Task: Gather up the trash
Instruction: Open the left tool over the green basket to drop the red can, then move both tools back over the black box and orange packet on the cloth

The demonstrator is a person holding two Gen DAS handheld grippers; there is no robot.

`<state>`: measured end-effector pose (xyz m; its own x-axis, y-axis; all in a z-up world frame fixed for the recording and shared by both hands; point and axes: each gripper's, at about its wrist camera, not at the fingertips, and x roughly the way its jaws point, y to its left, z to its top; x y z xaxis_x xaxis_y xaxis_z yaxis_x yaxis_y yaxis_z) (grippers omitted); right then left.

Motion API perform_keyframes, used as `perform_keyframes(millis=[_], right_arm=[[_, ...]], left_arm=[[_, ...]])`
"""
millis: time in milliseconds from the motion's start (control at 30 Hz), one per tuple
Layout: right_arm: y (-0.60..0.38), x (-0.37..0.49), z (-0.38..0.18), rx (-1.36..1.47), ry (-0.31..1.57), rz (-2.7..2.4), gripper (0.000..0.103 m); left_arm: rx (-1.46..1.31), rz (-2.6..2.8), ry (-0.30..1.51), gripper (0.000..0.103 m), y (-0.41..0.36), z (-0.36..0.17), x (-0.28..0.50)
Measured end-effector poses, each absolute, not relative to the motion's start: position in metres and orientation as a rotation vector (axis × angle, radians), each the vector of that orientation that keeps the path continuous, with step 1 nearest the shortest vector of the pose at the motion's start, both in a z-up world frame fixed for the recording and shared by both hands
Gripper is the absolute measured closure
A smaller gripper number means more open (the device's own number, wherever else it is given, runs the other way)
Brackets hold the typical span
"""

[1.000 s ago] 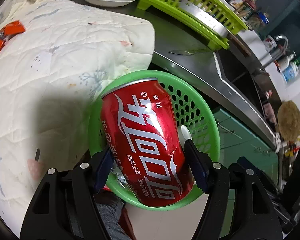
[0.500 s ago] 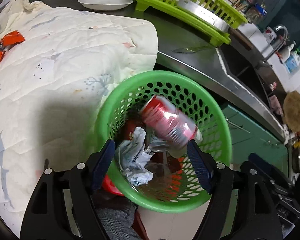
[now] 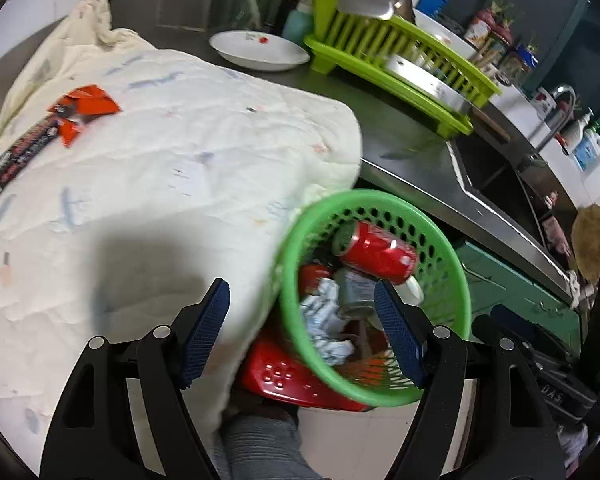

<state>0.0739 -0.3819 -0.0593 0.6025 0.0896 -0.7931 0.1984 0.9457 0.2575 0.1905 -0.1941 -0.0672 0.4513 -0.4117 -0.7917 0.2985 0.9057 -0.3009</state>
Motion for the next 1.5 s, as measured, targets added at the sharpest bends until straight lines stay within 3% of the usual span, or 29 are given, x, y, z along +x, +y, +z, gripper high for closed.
perform_keyframes(millis=[567,1000,1267,1500], right_arm=[[-0.273,0.147,-0.04,0.191,0.938,0.118,0.033],[-0.191,0.227,-0.04,0.041,0.957,0.256,0.026],[-0.139,0.284,-0.048,-0.102,0.953,0.355,0.017],[-0.103,0.341,-0.055,-0.139,0.951,0.438,0.016]], left_arm=[[-0.139,-0.241,0.942,0.029,-0.063,-0.045,0.219],[-0.109,-0.089,0.912,0.029,0.044,-0.036,0.267],[-0.056,-0.084,0.926,0.029,0.073,-0.045,0.291],[-0.025,-0.116,0.924,0.029,0.083,-0.054,0.311]])
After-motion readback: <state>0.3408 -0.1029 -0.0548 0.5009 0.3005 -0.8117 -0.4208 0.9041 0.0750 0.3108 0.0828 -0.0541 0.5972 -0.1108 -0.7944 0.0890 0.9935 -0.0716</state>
